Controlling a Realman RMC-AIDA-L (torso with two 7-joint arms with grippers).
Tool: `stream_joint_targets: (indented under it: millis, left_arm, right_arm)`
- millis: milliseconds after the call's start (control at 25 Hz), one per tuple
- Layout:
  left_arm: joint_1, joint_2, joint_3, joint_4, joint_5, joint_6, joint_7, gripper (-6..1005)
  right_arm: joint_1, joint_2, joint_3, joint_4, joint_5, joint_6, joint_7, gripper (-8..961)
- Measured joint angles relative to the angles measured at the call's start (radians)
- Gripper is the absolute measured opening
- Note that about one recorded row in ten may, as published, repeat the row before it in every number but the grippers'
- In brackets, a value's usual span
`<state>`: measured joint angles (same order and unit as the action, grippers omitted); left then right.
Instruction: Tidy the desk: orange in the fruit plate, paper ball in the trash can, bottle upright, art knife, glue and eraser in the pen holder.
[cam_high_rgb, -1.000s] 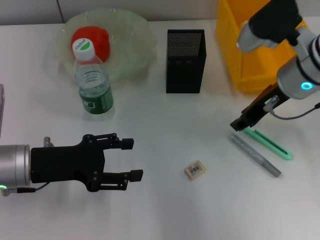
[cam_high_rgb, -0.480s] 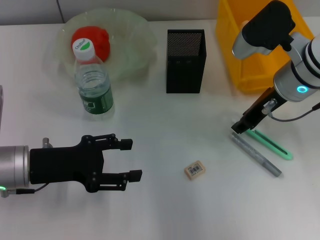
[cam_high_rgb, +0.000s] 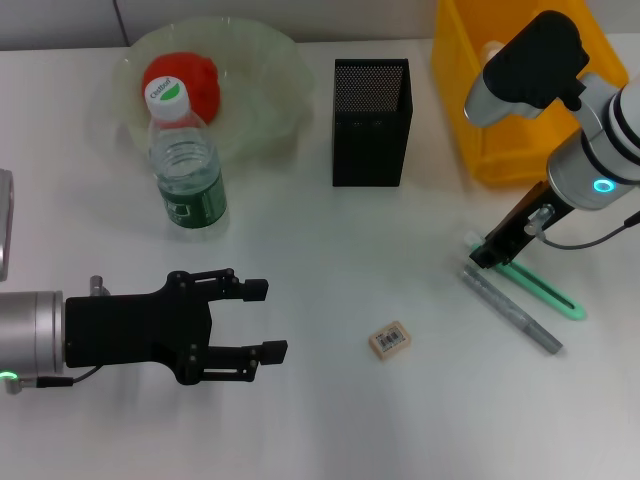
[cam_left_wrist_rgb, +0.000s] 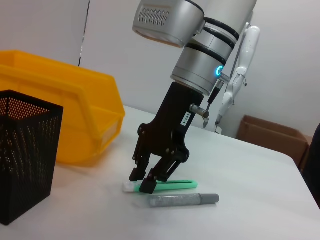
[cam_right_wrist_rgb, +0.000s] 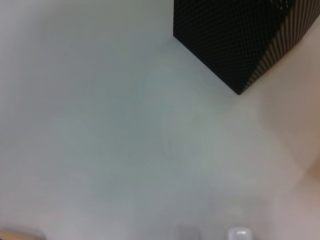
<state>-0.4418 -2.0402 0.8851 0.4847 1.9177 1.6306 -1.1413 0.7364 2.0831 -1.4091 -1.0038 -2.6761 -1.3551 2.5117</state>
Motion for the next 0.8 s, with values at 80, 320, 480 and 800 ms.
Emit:
stream_joint_targets:
  millis: [80, 320, 480, 800]
  left_arm:
    - [0.000, 0.000, 0.000, 0.000, 0.000, -0.002, 0.000, 796]
    - [0.000, -0.001, 0.000, 0.000, 0.001, -0.003, 0.000, 796]
    - [0.000, -0.001, 0.000, 0.001, 0.001, -0.003, 0.000, 796]
    - [0.000, -0.001, -0.003, 0.003, 0.001, 0.000, 0.000, 796]
  right_arm:
    - [0.001, 0.000, -0.003, 0.007, 0.000, 0.002, 0.000, 279]
    - [0.001, 0.000, -0.004, 0.012, -0.002, 0.005, -0.001, 222]
    - [0.000, -0.001, -0.003, 0.009, -0.002, 0.005, -0.001, 183]
    - [-0.063, -0.005, 0.175, -0.170, 0.110, -0.084, -0.050, 176]
